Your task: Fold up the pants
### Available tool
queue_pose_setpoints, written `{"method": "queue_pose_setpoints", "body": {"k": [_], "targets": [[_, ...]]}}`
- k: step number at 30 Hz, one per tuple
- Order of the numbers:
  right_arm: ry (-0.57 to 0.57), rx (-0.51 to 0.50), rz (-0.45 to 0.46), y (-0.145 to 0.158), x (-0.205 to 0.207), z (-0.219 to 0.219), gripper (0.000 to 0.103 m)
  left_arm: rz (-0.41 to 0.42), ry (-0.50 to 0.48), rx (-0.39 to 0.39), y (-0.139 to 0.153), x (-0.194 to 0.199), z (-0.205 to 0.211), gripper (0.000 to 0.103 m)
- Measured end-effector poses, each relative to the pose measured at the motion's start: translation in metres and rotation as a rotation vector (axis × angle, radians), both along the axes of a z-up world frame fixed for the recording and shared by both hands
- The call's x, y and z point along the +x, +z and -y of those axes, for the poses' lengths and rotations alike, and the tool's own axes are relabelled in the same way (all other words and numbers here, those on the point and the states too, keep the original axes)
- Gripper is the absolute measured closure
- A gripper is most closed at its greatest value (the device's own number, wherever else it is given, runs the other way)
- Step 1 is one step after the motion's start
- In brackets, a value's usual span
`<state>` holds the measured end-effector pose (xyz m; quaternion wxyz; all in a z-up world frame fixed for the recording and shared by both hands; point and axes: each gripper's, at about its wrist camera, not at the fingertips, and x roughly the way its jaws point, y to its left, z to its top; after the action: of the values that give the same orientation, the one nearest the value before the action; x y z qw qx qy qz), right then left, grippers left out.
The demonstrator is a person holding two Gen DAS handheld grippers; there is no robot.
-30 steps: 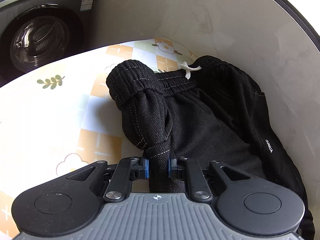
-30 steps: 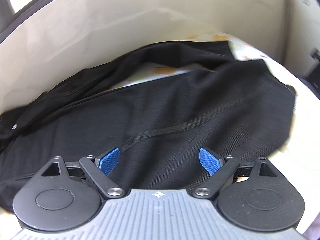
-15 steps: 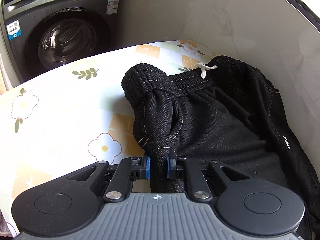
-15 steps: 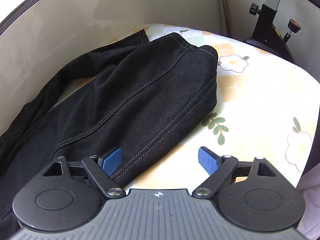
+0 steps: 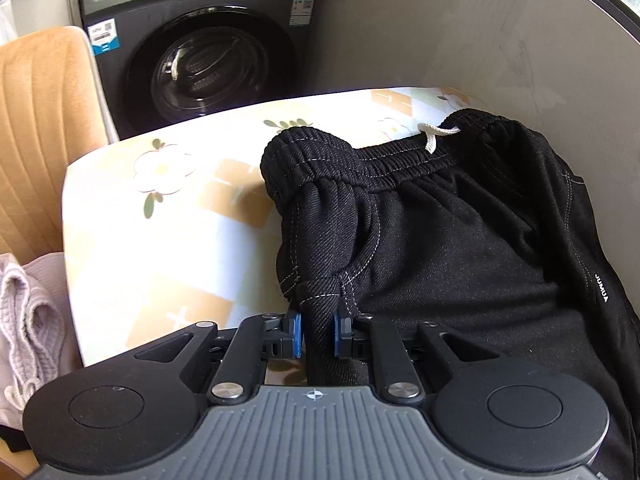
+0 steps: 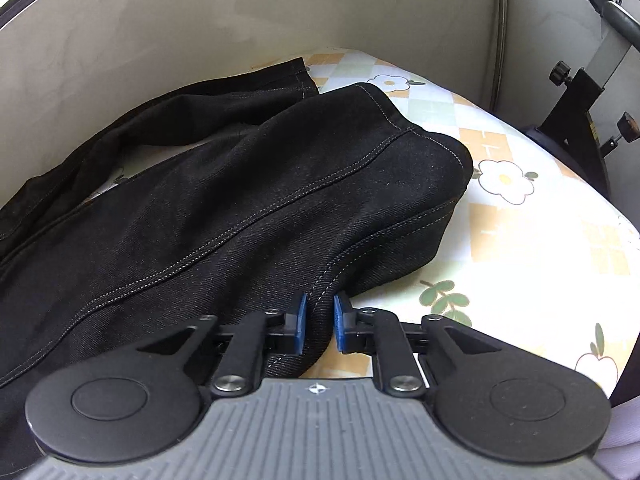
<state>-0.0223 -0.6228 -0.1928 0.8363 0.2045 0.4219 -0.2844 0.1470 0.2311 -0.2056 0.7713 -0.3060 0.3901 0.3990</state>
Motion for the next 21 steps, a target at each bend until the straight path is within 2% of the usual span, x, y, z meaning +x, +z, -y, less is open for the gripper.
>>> {"method": "queue_pose_setpoints", "body": {"k": [7, 11, 13, 15, 18, 21], "targets": [[0.056, 0.04, 0.011, -0.002, -0.026, 0.01, 0.089, -0.047, 0.084, 0.043, 0.005, -0.043, 0.007, 0.088], [0.069, 0.072, 0.024, 0.0, -0.046, 0.016, 0.09, -0.07, 0.092, 0.084, 0.01, -0.052, 0.014, 0.085], [0.064, 0.103, 0.06, 0.001, -0.056, 0.022, 0.089, -0.092, 0.087, 0.107, 0.014, -0.053, 0.022, 0.067], [0.052, 0.146, 0.093, 0.0, -0.065, 0.03, 0.082, -0.103, 0.085, 0.131, 0.021, -0.053, 0.033, 0.054], [0.016, 0.189, 0.141, -0.002, -0.079, 0.043, 0.074, -0.108, 0.045, 0.173, 0.034, -0.059, 0.056, 0.052], [-0.026, 0.185, 0.174, -0.002, -0.092, 0.052, 0.066, -0.087, -0.027, 0.253, 0.049, -0.062, 0.086, 0.052]]}}
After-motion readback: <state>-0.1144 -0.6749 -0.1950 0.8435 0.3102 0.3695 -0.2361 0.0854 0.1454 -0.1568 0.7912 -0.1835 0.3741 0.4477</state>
